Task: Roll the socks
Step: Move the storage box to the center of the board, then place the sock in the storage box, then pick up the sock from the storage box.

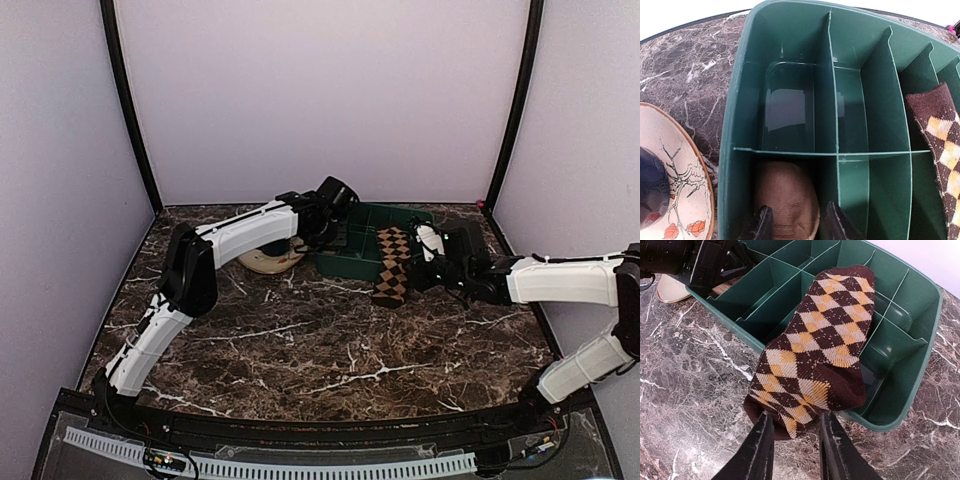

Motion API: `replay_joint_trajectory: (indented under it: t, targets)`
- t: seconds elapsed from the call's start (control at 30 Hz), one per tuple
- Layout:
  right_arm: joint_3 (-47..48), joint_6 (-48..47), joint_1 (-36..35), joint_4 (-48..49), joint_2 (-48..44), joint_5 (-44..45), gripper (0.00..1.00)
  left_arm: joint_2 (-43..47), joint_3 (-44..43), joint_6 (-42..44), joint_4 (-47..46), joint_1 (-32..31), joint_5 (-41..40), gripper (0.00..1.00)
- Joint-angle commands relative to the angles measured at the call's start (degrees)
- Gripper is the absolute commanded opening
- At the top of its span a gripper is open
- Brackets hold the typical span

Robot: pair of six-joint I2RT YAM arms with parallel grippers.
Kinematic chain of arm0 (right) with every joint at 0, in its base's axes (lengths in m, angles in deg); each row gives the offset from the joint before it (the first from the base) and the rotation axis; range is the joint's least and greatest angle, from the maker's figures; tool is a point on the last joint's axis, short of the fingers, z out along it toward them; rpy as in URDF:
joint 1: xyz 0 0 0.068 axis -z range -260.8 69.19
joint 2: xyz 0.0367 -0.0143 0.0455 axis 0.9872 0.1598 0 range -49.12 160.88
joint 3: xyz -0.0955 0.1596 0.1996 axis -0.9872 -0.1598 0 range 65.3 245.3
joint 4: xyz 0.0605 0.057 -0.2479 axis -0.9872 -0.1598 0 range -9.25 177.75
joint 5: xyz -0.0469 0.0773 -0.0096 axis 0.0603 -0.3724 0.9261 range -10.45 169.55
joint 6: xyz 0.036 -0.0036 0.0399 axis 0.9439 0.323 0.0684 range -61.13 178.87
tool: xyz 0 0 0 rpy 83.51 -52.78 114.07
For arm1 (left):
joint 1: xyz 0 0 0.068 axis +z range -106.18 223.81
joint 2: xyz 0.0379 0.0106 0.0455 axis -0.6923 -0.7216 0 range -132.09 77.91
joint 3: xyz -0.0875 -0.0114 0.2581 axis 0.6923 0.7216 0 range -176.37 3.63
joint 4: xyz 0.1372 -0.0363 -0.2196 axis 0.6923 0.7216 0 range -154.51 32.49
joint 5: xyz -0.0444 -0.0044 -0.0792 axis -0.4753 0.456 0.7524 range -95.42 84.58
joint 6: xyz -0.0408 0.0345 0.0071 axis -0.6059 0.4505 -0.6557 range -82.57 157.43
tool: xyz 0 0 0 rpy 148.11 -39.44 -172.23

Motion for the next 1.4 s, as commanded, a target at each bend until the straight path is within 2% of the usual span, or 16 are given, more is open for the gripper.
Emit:
replay_joint_trajectory:
  t: [0.0, 0.27, 0.47, 0.77, 0.93, 1.03, 1.23, 1.37]
  targets:
    - [-0.10, 0.76, 0.38, 1.61, -1.32, -1.30, 0.28, 2.08, 1.57, 0.44, 2.84, -0.34, 0.43, 0.39]
    - [1.33, 0.79, 0.45, 0.01, -2.01, -0.30, 0.29, 7.04, 5.23, 8.99, -9.26, -4.13, -2.70, 0.38]
    - [1.33, 2.81, 0.45, -1.36, -3.61, -0.66, 0.35, 11.28, 6.27, 17.26, -16.38, -8.08, -6.12, 0.39]
    - [-1.99, 7.84, 0.39, -3.89, -10.91, 0.73, 0.42, 21.44, 19.03, 20.93, -23.59, -10.45, -11.38, 0.41]
    - [-5.74, 13.63, 0.43, -4.94, -13.83, 1.24, 0.45, 29.17, 32.40, 22.62, -30.58, -11.91, -10.74, 0.41]
    - [-9.15, 17.84, 0.43, -2.18, -13.95, 0.74, 0.50, 34.03, 41.65, 23.61, -34.55, -12.87, -10.08, 0.41]
    - [-12.96, 23.76, 0.63, 3.30, -9.75, -1.68, 0.54, 45.32, 61.59, 20.92, -41.19, -13.05, -7.00, 0.41]
    - [-13.30, 26.61, 0.91, 6.92, -5.53, -3.88, 0.55, 51.41, 71.80, 19.17, -45.55, -13.23, -5.38, 0.41]
